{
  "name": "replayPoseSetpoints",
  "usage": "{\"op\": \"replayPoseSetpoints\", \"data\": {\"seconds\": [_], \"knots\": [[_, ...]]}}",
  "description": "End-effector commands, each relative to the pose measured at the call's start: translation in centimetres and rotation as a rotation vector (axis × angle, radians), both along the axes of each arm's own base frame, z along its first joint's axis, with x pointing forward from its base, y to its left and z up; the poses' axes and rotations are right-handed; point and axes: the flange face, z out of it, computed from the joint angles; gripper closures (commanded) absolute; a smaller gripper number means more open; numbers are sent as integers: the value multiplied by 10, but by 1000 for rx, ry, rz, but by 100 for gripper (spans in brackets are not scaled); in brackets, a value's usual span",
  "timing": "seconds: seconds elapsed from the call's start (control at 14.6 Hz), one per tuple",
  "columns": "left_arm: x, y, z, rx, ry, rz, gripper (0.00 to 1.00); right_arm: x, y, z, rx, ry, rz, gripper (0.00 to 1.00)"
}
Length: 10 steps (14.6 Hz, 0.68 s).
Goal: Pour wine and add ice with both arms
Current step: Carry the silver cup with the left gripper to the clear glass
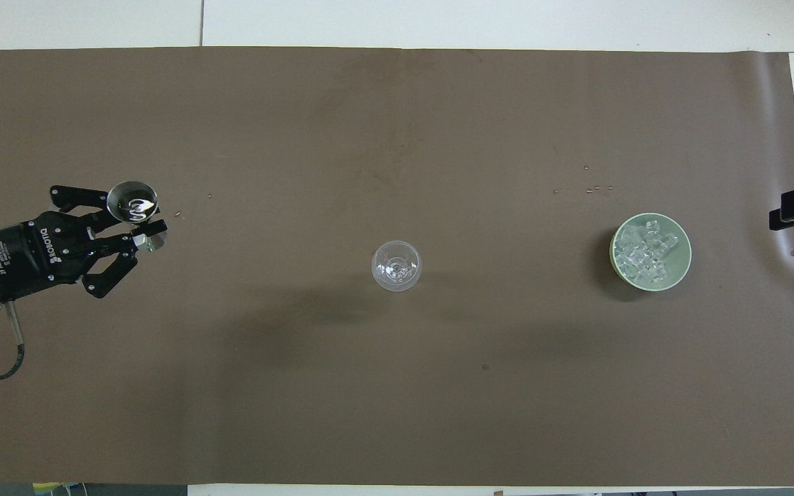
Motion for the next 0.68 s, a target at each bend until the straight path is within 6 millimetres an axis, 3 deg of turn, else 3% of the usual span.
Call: {"op": "replayPoseSetpoints", "data": {"seconds": [0.0, 0.27, 0.62], "knots": [[-15, -35, 4, 21, 43, -49, 100, -3, -1, 0, 2, 3, 21, 0], [-25, -90, 1, 73, 52, -118, 100, -2, -1, -1, 2, 5, 21, 0], [-32, -134, -8, 153, 42, -115, 100, -2, -1, 0, 2, 3, 21, 0]]}}
